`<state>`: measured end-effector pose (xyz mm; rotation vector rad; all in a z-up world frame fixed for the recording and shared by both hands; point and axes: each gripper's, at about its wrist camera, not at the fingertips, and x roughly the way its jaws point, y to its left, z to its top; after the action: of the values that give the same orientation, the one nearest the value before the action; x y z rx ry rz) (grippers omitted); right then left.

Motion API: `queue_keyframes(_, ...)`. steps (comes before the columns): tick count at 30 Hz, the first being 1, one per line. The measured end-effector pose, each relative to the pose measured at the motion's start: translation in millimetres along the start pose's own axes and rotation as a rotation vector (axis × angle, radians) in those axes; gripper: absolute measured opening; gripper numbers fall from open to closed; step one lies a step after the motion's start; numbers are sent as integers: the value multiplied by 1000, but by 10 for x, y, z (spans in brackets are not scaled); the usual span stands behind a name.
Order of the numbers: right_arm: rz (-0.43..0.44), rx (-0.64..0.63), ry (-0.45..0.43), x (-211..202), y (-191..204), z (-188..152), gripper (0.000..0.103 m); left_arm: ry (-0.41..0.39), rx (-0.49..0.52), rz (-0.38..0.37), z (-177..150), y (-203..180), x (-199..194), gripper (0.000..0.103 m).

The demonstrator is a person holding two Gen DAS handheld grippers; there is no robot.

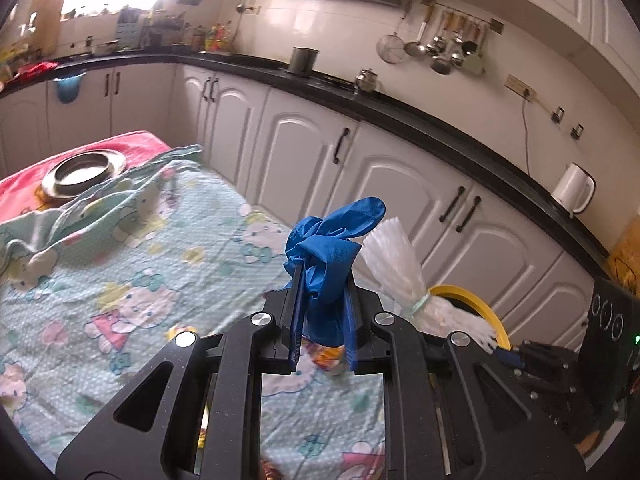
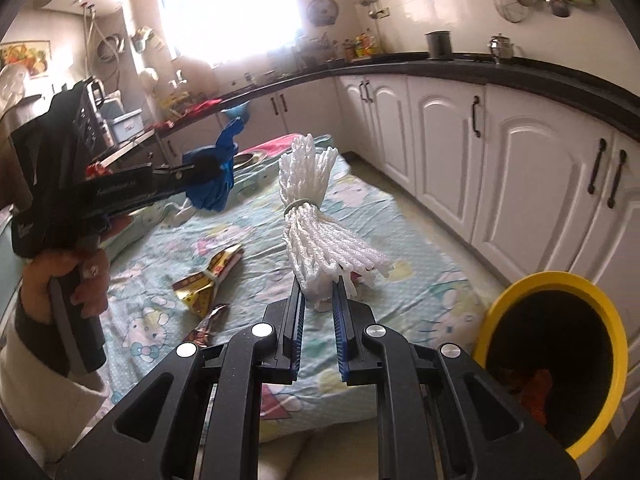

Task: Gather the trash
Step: 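Carry the blue glove and white mesh bundle with both tools over the yellow bin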

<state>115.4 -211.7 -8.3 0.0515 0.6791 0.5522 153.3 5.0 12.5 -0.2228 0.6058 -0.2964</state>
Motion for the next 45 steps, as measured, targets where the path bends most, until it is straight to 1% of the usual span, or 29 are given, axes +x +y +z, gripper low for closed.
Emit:
queue_keyframes(8, -62, 42, -32, -212, -265, -49, 13, 13, 52, -36, -35, -294, 103, 11)
queue_keyframes(29, -224, 172, -78, -690, -977, -300, 13, 57, 164, -137, -160, -1057, 435, 11)
queue_keyframes(45, -349, 252, -87, -861, -1352, -504, 13, 118, 248, -222, -384, -1589, 757, 11)
